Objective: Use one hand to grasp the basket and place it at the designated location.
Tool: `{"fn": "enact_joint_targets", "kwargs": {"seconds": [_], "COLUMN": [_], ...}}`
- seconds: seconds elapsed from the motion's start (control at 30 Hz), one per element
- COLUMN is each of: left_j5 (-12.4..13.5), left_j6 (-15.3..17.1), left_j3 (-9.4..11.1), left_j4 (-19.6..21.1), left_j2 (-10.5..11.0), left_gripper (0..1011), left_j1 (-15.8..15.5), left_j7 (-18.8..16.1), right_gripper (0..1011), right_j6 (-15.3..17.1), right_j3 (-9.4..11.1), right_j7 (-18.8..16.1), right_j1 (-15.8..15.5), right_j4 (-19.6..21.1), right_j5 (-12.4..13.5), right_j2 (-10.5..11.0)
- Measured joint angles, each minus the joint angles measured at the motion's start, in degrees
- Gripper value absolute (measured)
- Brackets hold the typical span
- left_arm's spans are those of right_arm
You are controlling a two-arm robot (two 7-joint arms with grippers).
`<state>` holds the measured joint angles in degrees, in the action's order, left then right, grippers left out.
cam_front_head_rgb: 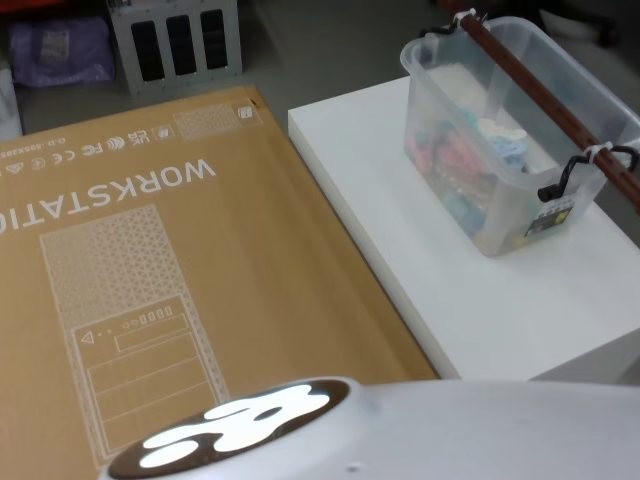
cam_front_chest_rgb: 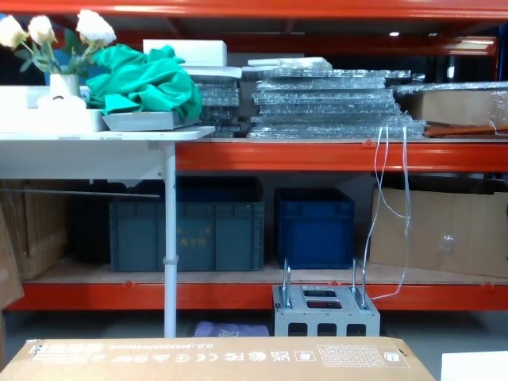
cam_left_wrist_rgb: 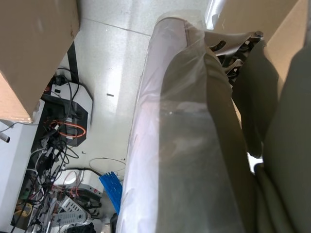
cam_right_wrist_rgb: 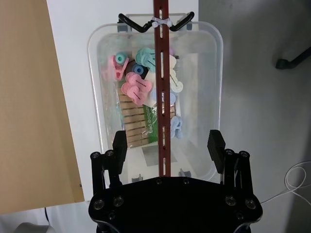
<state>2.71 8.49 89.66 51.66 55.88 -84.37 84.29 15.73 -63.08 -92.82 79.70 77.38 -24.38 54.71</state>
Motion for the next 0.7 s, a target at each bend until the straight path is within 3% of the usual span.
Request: {"fn": "enact_joint_targets", "kwargs": {"seconds": [0.37, 0.7], "left_j5": [0.0, 0.0], "left_j6": [0.0, 0.0], "left_j3": [0.0, 0.0], "left_j4": [0.0, 0.0], "left_j2": [0.0, 0.0], "left_gripper": [0, 0], "left_j1": [0.0, 0.0], "left_j7": [0.0, 0.0], "right_gripper": [1001, 1001], "right_j6": [0.3, -1.1], "right_j3": [1.0, 0.6], "right_j7": [0.5, 1.5], "right_j1": [-1.7, -4.5], "right_j4": [-0.6, -4.8], "right_j5": [0.1, 0.9], "right_j2": [0.3, -1.2]}}
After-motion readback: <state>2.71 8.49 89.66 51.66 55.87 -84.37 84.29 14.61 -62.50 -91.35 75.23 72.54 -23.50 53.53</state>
